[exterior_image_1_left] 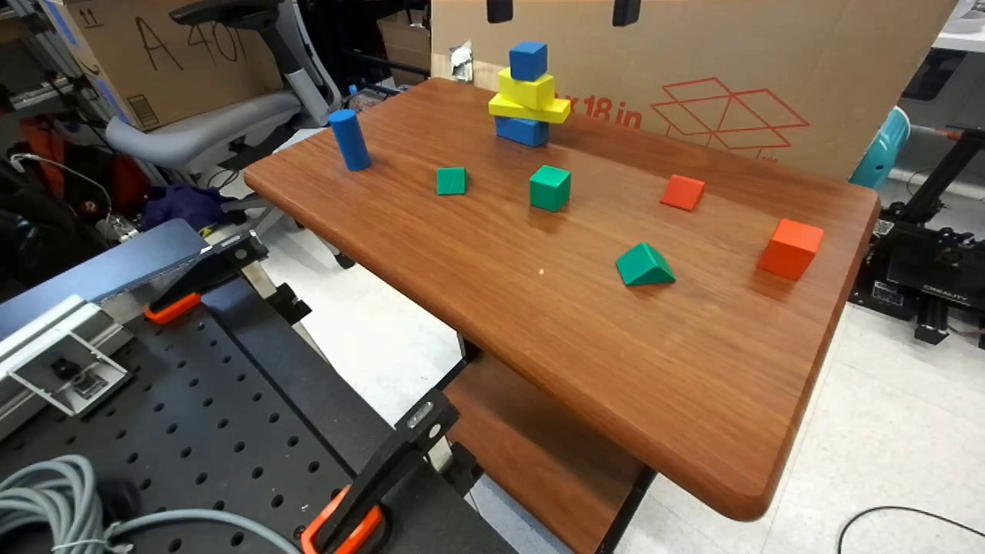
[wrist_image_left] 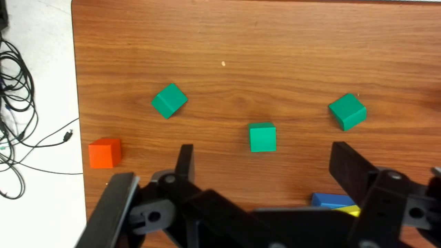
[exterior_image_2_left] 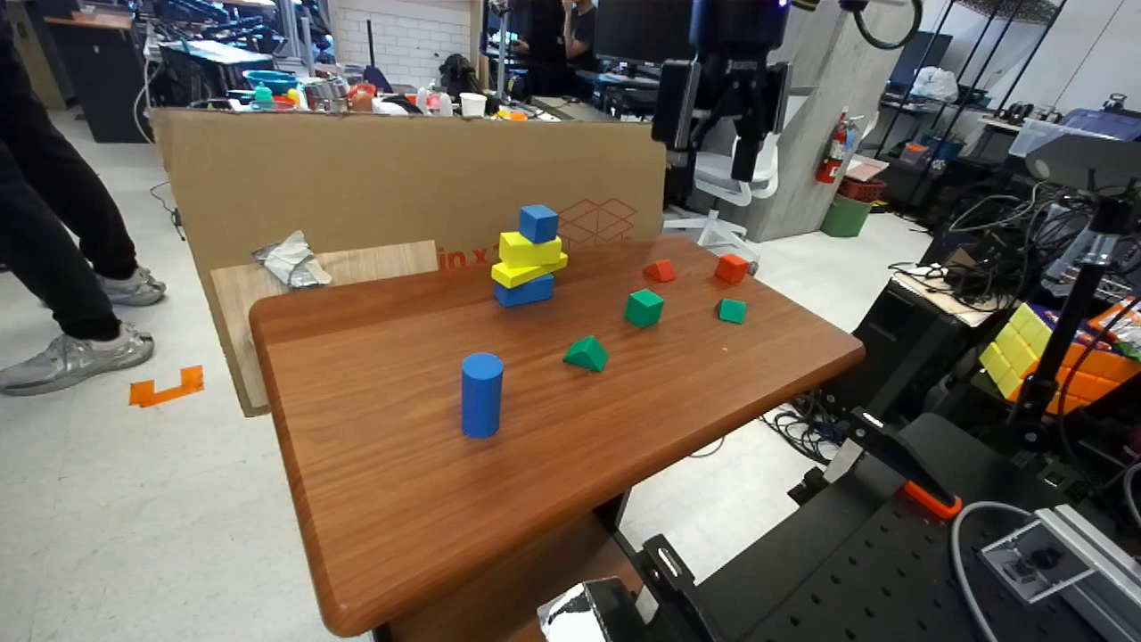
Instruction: Move the cube to the cube
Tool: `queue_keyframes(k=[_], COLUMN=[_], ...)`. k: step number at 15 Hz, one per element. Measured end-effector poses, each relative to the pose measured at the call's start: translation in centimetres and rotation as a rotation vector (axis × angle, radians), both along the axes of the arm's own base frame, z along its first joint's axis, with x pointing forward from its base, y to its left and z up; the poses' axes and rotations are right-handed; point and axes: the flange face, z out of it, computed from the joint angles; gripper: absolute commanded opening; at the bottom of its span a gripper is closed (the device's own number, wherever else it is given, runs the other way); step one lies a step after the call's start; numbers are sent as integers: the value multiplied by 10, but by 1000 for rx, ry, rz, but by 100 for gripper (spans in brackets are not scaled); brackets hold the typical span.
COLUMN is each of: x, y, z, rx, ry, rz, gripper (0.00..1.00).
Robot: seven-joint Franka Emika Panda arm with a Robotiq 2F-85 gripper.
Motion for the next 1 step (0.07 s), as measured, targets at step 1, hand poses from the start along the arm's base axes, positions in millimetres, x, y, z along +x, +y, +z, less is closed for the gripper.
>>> queue_keyframes(k=[1], x=[-1], y=[0], z=[-1], rx=[0], ry=[-1], rz=[1], gripper=[100])
